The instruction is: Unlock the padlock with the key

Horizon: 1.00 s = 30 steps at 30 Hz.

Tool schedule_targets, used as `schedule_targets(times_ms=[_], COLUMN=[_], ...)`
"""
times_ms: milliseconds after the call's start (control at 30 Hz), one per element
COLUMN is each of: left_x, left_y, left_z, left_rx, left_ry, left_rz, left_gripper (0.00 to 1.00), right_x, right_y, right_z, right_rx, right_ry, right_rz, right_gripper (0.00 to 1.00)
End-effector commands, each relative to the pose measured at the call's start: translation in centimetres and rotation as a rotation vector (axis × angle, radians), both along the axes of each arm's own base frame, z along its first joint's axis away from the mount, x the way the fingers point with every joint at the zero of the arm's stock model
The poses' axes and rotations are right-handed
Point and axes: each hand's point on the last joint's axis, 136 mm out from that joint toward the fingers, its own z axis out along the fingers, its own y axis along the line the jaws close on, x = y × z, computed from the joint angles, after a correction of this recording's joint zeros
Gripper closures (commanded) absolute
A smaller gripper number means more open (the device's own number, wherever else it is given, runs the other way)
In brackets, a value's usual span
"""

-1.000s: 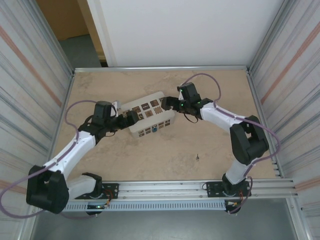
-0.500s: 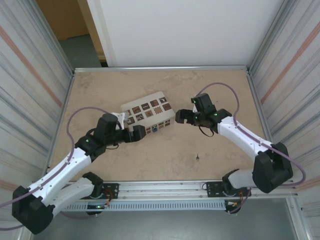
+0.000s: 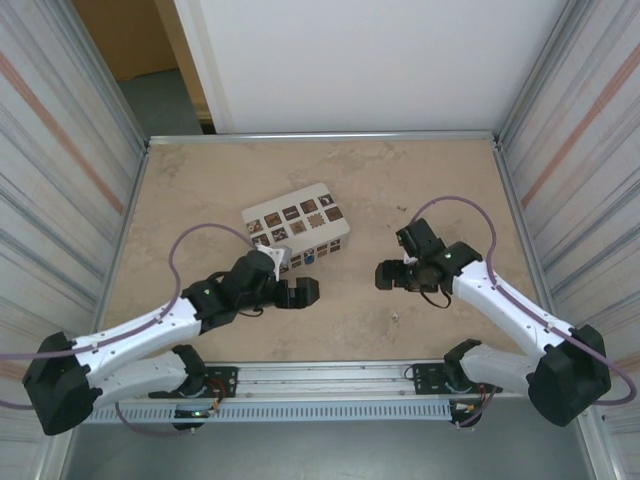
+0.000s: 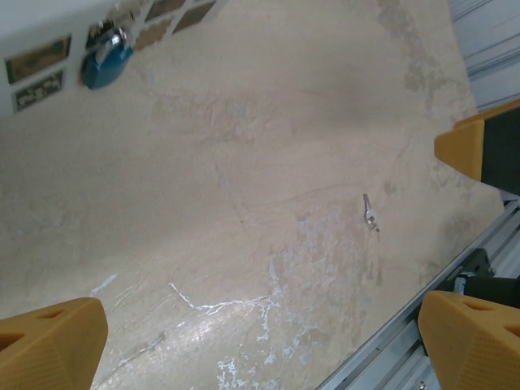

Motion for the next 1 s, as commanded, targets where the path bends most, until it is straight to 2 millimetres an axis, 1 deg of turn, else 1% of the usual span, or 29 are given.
schedule_targets(times_ms=[0, 167, 333, 533, 800, 967], left_x=[0.6, 0.4, 0.2, 0.0, 0.0, 0.0], left_y=[-0.7, -0.2, 0.5, 1.0, 1.4, 1.5], left_z=[-0.3, -1.5, -1.9, -2.3, -2.4, -2.4], left_rx=[-0.033, -0.032, -0.017, -0.010, -0.009, -0.005], left_ry=[-0.009, 0.009, 0.009, 0.014, 0.014, 0.014], left_rz=[0.042, 0.071, 0.086, 0.099, 0.116, 0.119], left_gripper=[0.01, 0.01, 0.01, 0.01, 0.01, 0.01], right_x=[-2.4, -3.7, -4.5, -5.3, -5.3, -5.0], right_y=[-1.0, -0.7, -0.3, -0.2, -0.1, -0.1], right_z=[-1.5, -3.2, -4.6, -6.5, -7.6, -8.0], right_rx=[-0.066, -0.107, -0.162, -0.179, -0.200, -0.210], right_ry=[0.072, 0.130, 0.155, 0.207, 0.226, 0.226], right_rz=[0.008, 0.022, 0.048, 0.053, 0.061, 0.059], right_gripper=[0.18, 0.26, 0.32, 0.46, 0.59, 0.65])
